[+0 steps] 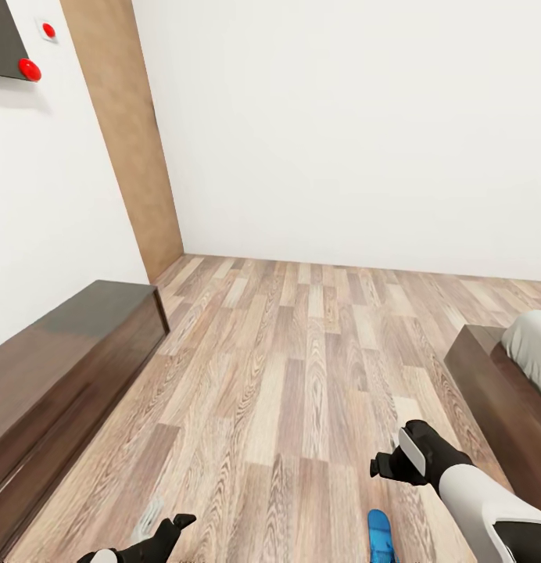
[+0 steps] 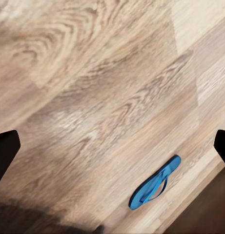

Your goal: In the bedroom, move the book from the bed onto either nightstand, and place the two sandals side by side next to the bed.

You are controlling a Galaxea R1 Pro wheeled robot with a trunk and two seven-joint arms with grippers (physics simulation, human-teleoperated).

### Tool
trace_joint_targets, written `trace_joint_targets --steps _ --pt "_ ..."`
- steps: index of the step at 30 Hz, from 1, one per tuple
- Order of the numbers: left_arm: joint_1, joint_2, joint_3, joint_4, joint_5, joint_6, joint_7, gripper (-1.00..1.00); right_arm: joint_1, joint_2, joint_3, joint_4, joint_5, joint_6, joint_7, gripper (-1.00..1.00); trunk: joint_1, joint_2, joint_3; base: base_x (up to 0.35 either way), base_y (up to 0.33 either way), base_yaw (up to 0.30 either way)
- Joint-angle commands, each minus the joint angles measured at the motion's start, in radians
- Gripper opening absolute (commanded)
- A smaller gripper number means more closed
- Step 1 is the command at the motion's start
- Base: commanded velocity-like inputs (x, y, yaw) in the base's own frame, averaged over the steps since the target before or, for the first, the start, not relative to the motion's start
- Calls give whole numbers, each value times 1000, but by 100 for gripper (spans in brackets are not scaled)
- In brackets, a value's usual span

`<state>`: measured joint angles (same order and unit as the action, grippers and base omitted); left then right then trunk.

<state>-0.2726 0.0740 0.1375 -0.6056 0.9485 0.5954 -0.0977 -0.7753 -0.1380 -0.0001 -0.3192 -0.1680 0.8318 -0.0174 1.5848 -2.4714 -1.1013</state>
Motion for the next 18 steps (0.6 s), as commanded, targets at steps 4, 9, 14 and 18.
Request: trace_joint_targets --steps 4,9,14,18 --pt "0 0 5 -5 0 18 -3 100 -2 -3 0 -1 -5 4 -2 100 15 -29 -13 0 0 0" --pt "0 2 5 -8 1 22 -4 100 -3 -4 0 -1 -4 4 -2 100 17 -30 -33 0 0 0" --pt "0 2 4 -19 1 24 -5 100 -4 -4 0 0 -4 4 -2 100 20 -31 -52 0 0 0" --pt "0 0 2 -36 1 26 -5 100 -4 -5 -1 1 -4 4 -2 100 22 -32 -68 0 0 0"
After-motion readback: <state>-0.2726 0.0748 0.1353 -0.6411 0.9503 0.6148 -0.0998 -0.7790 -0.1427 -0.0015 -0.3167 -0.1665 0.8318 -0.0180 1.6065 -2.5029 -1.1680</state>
